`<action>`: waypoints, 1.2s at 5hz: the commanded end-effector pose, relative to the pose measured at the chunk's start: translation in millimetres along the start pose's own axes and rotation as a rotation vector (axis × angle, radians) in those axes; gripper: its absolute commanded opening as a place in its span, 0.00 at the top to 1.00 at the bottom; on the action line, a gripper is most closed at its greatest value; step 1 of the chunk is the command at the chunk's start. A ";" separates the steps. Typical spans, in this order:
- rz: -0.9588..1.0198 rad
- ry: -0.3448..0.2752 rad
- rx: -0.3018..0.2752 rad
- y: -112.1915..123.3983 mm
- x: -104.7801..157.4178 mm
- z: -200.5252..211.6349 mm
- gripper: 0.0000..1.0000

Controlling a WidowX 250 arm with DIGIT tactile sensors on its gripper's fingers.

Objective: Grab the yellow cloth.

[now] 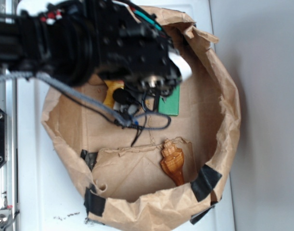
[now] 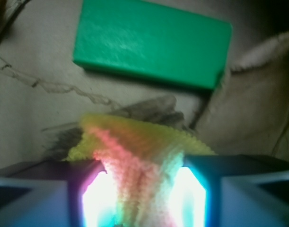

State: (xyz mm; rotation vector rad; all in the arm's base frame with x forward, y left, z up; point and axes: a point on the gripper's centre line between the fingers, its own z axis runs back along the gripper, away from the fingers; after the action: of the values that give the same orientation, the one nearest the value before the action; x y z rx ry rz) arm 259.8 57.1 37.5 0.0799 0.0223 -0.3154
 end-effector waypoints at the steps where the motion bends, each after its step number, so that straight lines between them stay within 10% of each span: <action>1: 0.015 -0.068 0.003 2.9 5.4 30.6 1.00; 3: 0.002 -0.128 -0.088 -10.5 -7.9 86.8 1.00; 4: 0.090 -0.157 -0.223 -19.5 -7.2 126.1 1.00; 6: 0.227 -0.176 -0.105 -56.3 22.2 140.2 1.00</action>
State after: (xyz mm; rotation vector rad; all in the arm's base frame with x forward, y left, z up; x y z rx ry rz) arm 257.6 -10.5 154.0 -0.0463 -0.0769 -0.0808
